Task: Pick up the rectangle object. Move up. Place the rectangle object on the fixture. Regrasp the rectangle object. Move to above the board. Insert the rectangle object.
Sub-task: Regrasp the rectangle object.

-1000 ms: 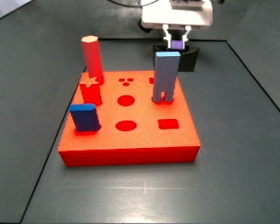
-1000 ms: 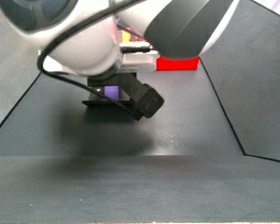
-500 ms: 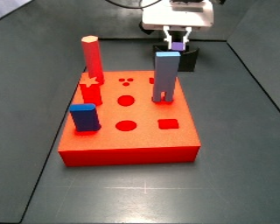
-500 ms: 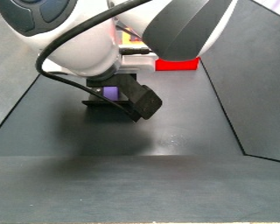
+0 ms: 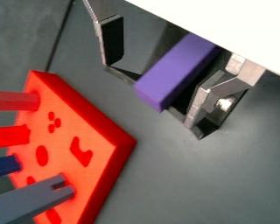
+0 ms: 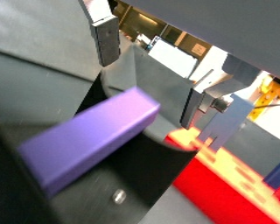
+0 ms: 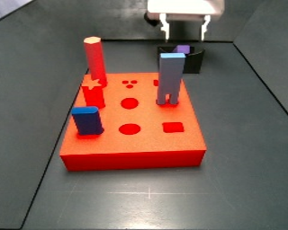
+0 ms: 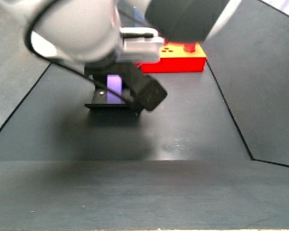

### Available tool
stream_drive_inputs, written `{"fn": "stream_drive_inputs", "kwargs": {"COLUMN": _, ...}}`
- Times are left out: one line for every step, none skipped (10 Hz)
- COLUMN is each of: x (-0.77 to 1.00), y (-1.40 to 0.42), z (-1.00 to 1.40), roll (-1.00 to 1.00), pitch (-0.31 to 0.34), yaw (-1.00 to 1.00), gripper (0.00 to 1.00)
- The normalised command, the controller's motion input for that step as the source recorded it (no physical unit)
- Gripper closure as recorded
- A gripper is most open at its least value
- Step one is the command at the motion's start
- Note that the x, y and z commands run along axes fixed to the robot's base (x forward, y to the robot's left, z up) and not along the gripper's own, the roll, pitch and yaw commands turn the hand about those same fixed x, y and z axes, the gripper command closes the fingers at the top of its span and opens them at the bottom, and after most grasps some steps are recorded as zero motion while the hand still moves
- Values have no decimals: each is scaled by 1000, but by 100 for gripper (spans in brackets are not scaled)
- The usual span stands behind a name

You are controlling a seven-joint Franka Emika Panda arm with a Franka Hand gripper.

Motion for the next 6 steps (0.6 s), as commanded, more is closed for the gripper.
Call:
{"fn": "stream_drive_inputs", "kwargs": {"x": -46, "y": -2, "z": 1000, "roll": 32, "pitch": -3, "yaw": 43, "gripper": 0}}
{"fn": "stream_drive_inputs", "kwargs": {"x": -46, "y": 3, "z": 853, "roll": 36, "pitch": 19, "yaw": 43, "gripper": 0}}
{"fn": "stream_drive_inputs", "kwargs": {"x": -41, "y": 3, "z": 736, "roll": 39, "pitch": 35, "yaw": 40, "gripper": 0}}
{"fn": "stream_drive_inputs", "kwargs": {"x": -31, "y": 4, "z": 493, "roll": 41, "pitch": 62, "yaw": 32, "gripper": 0}}
{"fn": "stream_drive_inputs", "kwargs": {"x": -28, "y": 7, "z": 250, "roll": 39, "pitch": 80, "yaw": 18, "gripper": 0}}
{"fn": "stream_drive_inputs", "kwargs": {"x": -122, "y": -769, "z": 839, "roll": 1000, "pitch": 67, "yaw": 22, "gripper": 0}}
